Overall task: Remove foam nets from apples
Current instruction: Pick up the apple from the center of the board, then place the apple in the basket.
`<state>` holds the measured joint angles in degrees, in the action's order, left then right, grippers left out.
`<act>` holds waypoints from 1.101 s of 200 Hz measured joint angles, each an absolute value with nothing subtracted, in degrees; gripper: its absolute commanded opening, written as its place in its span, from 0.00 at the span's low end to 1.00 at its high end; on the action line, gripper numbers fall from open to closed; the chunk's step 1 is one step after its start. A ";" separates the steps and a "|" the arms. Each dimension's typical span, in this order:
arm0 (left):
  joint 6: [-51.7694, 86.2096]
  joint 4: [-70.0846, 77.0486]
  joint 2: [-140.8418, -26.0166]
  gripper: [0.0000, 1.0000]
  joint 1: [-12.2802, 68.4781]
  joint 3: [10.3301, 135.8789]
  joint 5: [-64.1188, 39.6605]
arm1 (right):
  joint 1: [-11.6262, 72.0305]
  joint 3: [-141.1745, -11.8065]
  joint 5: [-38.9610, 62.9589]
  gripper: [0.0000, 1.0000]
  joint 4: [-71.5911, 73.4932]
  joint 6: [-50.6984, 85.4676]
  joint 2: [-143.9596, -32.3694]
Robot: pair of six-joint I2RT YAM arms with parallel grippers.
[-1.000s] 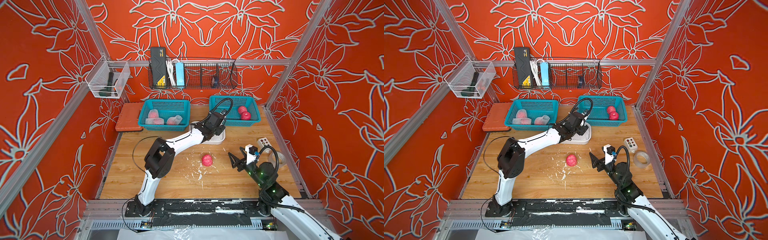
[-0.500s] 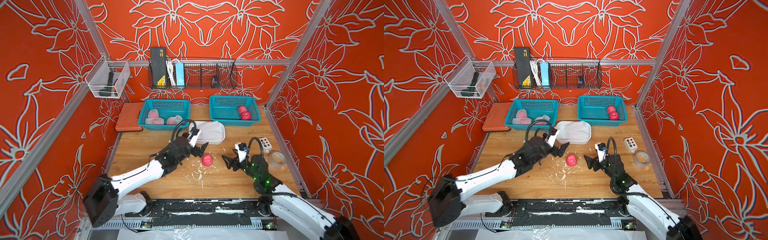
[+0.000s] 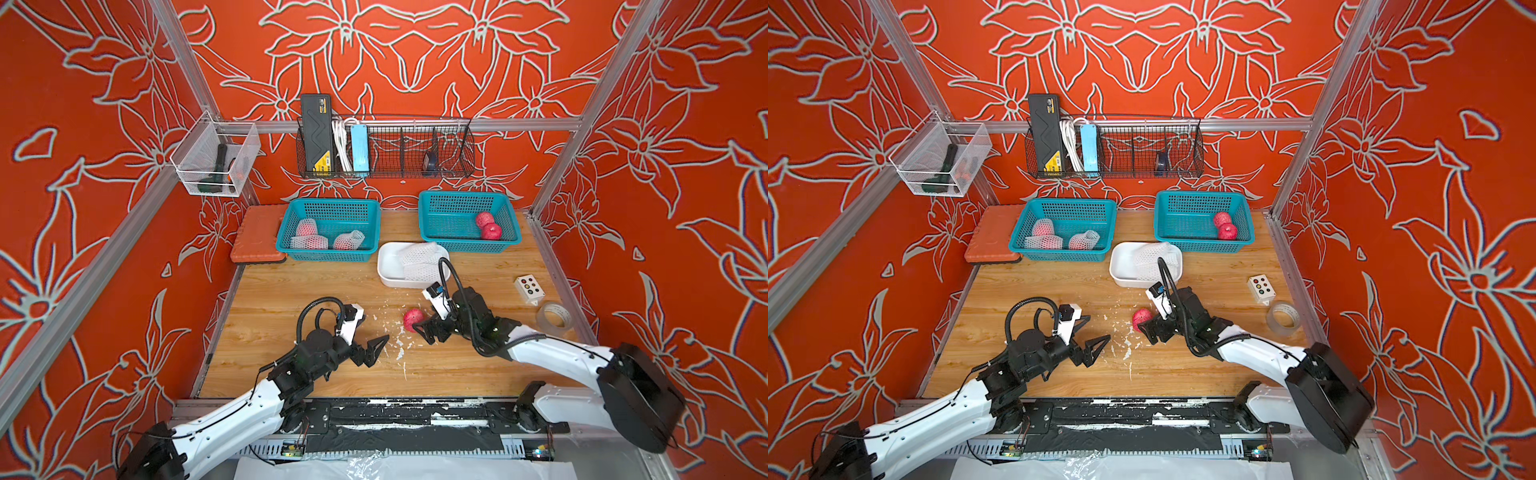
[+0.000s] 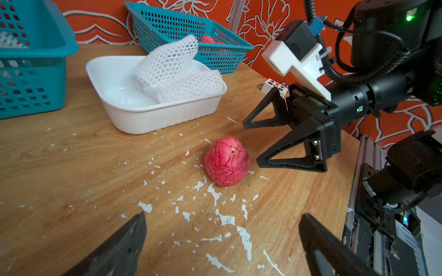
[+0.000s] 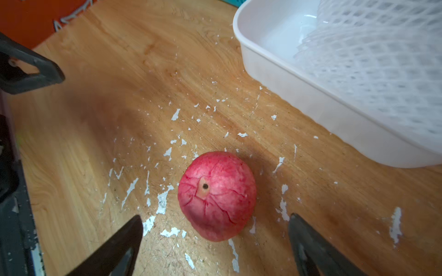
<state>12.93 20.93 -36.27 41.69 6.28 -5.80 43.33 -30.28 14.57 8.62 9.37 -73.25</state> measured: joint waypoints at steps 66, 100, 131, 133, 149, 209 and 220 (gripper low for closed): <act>13.10 21.52 -35.73 0.97 41.95 3.95 -8.05 | 47.94 -38.83 9.58 0.64 6.66 6.96 -87.44; 12.62 23.05 -35.57 0.97 41.95 3.62 -9.61 | 48.03 -39.75 8.88 0.39 6.04 6.15 -87.90; 10.46 27.77 -37.89 0.97 41.95 3.64 -12.12 | 48.03 -39.75 7.94 0.36 5.65 5.43 -84.01; 10.44 28.03 -38.04 0.98 41.95 3.64 -12.16 | 48.01 -39.75 7.90 0.36 5.65 5.43 -83.70; 9.52 30.81 -40.71 0.98 41.95 4.62 -13.43 | 47.48 -40.38 7.55 0.35 5.08 5.32 -79.92; 3.42 33.34 -54.22 0.98 41.78 24.53 -15.09 | 38.04 -54.41 7.75 0.37 3.16 6.13 -75.33; 2.98 34.02 -57.23 0.97 41.17 28.45 -15.18 | 34.94 -56.95 7.66 0.37 2.68 6.59 -75.55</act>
